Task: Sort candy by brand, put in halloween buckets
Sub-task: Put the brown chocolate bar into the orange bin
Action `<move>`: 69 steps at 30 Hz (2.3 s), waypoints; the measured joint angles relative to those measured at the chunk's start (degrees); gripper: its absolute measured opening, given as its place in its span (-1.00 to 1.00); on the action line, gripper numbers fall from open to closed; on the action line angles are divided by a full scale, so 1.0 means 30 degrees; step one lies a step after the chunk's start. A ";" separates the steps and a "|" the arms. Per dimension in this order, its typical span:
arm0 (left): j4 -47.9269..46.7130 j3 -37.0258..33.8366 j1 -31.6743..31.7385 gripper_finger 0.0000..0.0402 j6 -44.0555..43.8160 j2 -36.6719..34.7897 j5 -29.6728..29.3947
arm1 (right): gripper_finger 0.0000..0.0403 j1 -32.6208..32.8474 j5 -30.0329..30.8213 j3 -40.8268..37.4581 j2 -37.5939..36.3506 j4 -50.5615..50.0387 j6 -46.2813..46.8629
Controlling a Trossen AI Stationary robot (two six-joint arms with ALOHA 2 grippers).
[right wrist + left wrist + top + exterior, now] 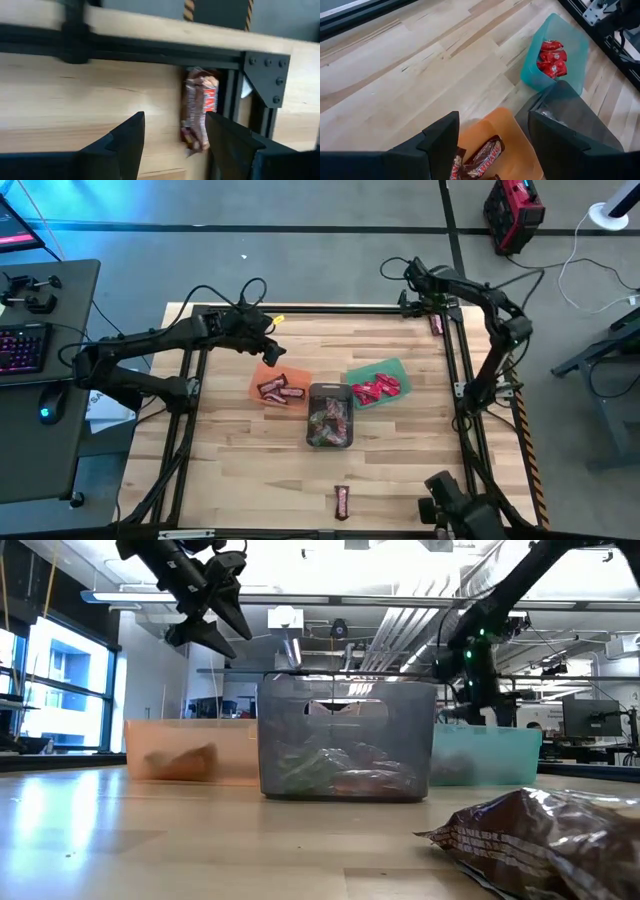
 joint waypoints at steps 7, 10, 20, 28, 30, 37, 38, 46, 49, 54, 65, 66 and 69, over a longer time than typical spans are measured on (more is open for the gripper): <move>-0.0084 0.0000 -0.0007 0.13 -0.0003 0.0007 0.0015 | 0.00 -0.0327 0.0759 0.0726 0.2043 -0.0637 -0.0480; -0.0116 0.0000 -0.0007 0.13 0.0001 0.0007 0.0016 | 0.00 -0.0355 0.1059 0.0726 0.2596 -0.0655 0.0068; -0.0110 0.0000 -0.0007 0.13 -0.0048 0.0007 0.0029 | 0.00 -0.0588 0.1051 0.0981 0.4345 -0.1037 -0.0159; -0.0085 0.0000 0.0000 0.13 0.0188 0.0007 0.0007 | -0.04 -0.0218 -0.2376 0.1254 0.4305 -0.1129 -0.3576; -0.0073 0.0000 0.0000 0.13 0.0314 0.0007 0.0006 | -0.05 0.0128 -0.3592 0.1646 0.4360 -0.1564 -0.4133; -0.0052 -0.0007 0.0007 0.13 0.0307 0.0007 -0.0129 | -0.11 0.1677 -0.7648 0.3721 0.4393 -0.2109 -0.4913; -0.0044 -0.0007 0.0007 0.13 0.0307 0.0007 -0.0151 | -0.11 0.1970 -0.8146 0.4063 0.4393 -0.2207 -0.4990; -0.0053 -0.0007 0.0007 0.13 0.0015 0.0007 -0.0162 | -0.12 0.3565 -0.5243 0.7651 0.4353 -0.3942 -0.6311; -0.0080 -0.0007 0.0007 0.13 0.0008 0.0007 -0.0168 | -0.12 0.2918 -0.4370 0.8037 0.4335 -0.4731 -0.6267; -0.0088 -0.0007 0.0007 0.13 0.0008 0.0007 -0.0168 | -0.12 0.0749 -0.4272 0.6706 0.4335 -0.5577 -0.5078; -0.0090 -0.0007 0.0007 0.13 0.0001 0.0007 -0.0206 | -0.12 -0.1333 -0.7601 0.3391 0.4335 -0.2922 -0.4333; -0.0095 -0.0007 0.0007 0.13 0.0001 0.0007 -0.0219 | -0.12 -0.1253 -0.7568 0.3199 0.4335 -0.2569 -0.4274; -0.0095 -0.0007 0.0007 0.13 0.0001 0.0007 -0.0229 | -0.12 -0.1117 -0.6941 0.2565 0.4335 -0.1994 -0.3955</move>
